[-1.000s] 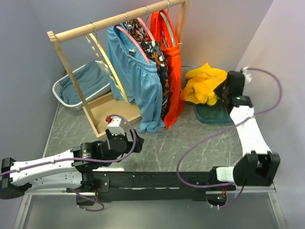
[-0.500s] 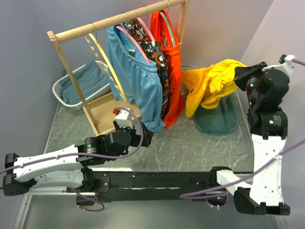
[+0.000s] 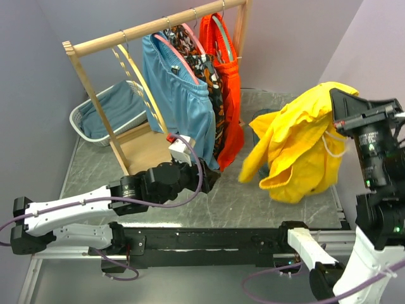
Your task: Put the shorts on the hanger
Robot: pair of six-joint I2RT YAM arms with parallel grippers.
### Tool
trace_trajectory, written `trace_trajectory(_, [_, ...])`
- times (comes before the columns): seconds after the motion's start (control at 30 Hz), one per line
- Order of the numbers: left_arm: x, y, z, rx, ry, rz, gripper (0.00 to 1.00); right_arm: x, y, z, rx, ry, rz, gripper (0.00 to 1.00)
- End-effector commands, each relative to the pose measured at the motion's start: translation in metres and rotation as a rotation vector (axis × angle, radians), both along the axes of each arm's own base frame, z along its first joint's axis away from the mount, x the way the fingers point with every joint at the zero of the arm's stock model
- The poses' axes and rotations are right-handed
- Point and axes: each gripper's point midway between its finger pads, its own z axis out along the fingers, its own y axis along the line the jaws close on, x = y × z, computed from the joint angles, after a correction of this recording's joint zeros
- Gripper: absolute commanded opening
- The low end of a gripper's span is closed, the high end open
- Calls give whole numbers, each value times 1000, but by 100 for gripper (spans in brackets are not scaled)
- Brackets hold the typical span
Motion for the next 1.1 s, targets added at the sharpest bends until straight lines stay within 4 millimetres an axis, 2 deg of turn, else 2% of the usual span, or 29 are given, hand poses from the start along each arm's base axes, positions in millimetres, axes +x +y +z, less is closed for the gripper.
trace_trajectory(0.0, [-19,-28,31,-126,-7,-94,74,-11,19,9,43,-69,110,0])
trace_trajectory(0.03, [-22,-35,38,-168,-4,-95,74,-12,21,7,48,-74,124,0])
trace_trajectory(0.07, [-20,-41,30,-191,38,-66,73,-18,23,6,59,-84,135,0])
trace_trajectory(0.1, [-21,-47,29,-217,50,-63,72,-14,23,-2,65,-67,137,0])
trace_trajectory(0.13, [-20,-53,33,-257,62,-60,72,-16,24,-4,65,-68,143,0])
trace_trajectory(0.23, [-27,-79,27,-339,135,-67,67,-18,26,-9,64,-58,155,0])
trace_trajectory(0.27, [-28,-85,35,-394,154,-60,66,-19,26,-10,63,-58,153,0])
trace_trajectory(0.33, [-37,-100,30,-383,153,-61,65,-18,24,-13,59,-51,141,0])
trace_trajectory(0.4, [-42,-110,35,-384,151,-55,66,-16,24,-15,54,-42,139,0])
trace_trajectory(0.43, [-45,-116,28,-364,148,-39,66,-15,24,-16,53,-37,140,0])
trace_trajectory(0.47, [-44,-119,32,-377,156,-18,66,-16,25,-16,52,-41,146,0])
trace_trajectory(0.53, [-42,-123,17,-333,172,22,66,-15,25,-16,52,-37,144,0])
trace_trajectory(0.67, [-33,-116,12,-382,215,115,65,-15,24,-17,47,-35,141,0])
trace_trajectory(0.8, [-32,-117,20,-420,215,111,62,-14,24,-21,45,-27,137,0])
trace_trajectory(1.07, [-30,-126,7,-397,245,126,57,-13,25,-21,47,-25,147,0])
